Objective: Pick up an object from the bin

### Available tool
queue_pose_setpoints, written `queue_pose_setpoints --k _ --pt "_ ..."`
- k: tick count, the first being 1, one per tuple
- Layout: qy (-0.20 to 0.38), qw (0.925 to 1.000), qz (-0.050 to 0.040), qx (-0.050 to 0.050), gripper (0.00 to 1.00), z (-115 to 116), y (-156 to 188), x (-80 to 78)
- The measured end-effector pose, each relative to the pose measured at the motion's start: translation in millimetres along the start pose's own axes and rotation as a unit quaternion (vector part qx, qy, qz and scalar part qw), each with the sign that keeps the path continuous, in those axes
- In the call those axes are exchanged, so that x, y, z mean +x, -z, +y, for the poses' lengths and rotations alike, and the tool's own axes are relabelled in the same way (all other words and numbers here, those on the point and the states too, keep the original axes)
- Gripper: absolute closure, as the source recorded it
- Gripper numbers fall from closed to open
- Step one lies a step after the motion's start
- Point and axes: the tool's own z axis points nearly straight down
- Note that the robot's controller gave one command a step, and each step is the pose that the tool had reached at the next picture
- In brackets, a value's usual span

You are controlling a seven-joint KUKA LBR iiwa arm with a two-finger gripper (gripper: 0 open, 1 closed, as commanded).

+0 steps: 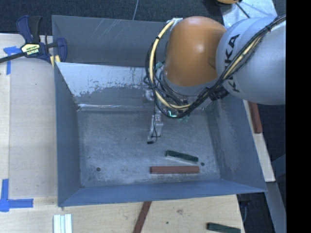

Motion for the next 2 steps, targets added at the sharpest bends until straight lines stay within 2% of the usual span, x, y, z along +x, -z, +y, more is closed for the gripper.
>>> queue_pose_setpoints --k 1,2 --pt "-0.001 1.0 -0.004 -0.001 1.0 -0.4 4.4 -1.7" --pt "-0.002 1.0 -0.004 -0.001 0.0 -0.5 4.4 -1.7"
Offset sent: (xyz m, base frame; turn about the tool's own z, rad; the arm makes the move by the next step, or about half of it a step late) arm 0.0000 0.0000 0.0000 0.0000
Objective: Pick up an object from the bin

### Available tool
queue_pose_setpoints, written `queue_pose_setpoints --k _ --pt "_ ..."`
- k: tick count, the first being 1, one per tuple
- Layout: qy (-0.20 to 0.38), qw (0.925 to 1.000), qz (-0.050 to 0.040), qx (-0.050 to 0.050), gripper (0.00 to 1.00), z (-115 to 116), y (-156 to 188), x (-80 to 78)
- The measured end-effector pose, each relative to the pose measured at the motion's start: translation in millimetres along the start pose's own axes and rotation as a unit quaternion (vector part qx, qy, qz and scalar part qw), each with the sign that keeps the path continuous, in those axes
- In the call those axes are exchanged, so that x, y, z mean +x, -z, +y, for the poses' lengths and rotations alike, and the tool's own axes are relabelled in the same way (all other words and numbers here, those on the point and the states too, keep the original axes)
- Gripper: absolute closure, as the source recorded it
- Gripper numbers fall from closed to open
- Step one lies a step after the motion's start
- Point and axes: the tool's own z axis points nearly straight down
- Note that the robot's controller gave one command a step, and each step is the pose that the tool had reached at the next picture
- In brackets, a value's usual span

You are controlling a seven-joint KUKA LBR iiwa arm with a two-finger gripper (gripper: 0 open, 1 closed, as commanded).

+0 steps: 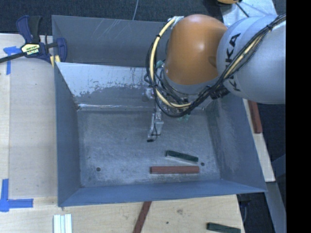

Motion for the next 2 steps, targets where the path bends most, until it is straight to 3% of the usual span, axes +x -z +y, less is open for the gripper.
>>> queue_pose_setpoints --k 1,2 --pt "0.0 1.0 0.0 0.0 0.0 0.0 0.0 0.0" --pt "0.051 0.9987 -0.0013 0.0 0.0 -14.1 -26.2 37.8"
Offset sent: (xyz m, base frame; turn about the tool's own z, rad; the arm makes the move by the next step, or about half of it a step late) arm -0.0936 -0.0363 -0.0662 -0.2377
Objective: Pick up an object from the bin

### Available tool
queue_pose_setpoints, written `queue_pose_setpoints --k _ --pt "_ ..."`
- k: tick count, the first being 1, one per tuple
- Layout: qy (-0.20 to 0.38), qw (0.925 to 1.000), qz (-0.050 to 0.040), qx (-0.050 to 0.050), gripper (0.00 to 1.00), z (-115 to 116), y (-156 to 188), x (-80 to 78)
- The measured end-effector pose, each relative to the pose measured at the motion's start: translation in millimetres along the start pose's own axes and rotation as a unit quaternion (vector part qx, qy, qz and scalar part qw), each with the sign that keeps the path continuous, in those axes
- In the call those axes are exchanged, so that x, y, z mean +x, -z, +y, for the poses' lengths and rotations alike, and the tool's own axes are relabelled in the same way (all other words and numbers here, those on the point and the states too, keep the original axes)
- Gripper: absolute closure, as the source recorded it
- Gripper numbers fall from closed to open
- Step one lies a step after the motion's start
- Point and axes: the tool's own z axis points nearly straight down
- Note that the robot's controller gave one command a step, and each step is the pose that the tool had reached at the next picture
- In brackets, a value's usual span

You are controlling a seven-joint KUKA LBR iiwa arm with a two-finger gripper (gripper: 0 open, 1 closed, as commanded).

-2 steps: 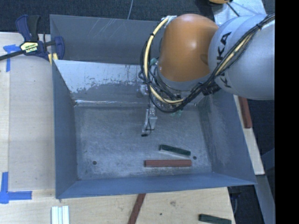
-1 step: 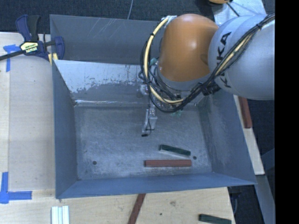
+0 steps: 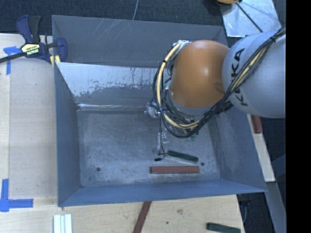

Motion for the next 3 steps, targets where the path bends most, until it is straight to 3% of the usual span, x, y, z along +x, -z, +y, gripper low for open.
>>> queue_pose_setpoints --k 1,2,3 --pt "0.002 1.0 -0.0004 0.0 0.0 -45.3 -70.4 20.9" --pt "0.098 0.9952 0.0022 0.0 0.0 -86.7 -92.5 26.1" --pt "0.137 0.9905 0.0027 0.0 0.0 -87.4 -82.8 48.6"
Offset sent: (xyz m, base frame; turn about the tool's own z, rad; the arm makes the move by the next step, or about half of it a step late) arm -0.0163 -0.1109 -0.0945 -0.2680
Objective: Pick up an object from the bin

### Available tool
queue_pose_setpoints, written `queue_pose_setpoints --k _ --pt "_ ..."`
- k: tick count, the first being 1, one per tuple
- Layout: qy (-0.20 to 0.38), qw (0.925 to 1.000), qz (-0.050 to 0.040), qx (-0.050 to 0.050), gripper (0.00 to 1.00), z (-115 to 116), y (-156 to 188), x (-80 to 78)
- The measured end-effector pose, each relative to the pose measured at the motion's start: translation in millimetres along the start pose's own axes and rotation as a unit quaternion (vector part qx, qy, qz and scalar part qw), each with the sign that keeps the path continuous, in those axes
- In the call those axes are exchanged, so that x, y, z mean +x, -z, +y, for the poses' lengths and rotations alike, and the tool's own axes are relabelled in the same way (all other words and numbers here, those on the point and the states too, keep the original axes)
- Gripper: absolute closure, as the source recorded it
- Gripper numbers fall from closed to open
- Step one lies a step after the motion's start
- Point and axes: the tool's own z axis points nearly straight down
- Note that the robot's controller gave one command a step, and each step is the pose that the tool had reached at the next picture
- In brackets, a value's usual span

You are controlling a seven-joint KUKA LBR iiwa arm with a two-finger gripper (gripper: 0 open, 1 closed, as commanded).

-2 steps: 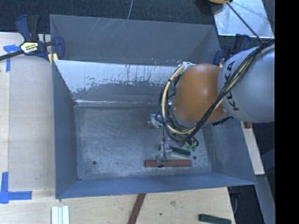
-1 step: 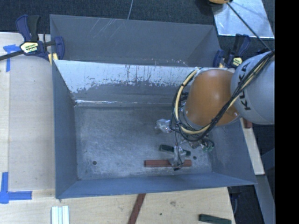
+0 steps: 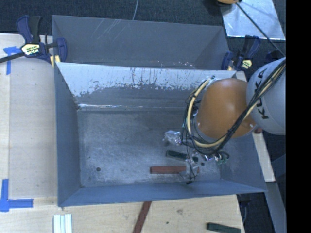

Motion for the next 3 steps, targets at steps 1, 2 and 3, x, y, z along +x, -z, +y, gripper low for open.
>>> queue_pose_setpoints --k 1,2,3 --pt "-0.015 0.9999 -0.0008 0.0 1.0 -14.9 -31.1 16.9" --pt "-0.016 0.9999 -0.0008 0.0 1.0 -14.9 -31.1 16.9" --pt "-0.035 0.9994 -0.0011 0.0 1.0 -3.8 117.1 12.2"
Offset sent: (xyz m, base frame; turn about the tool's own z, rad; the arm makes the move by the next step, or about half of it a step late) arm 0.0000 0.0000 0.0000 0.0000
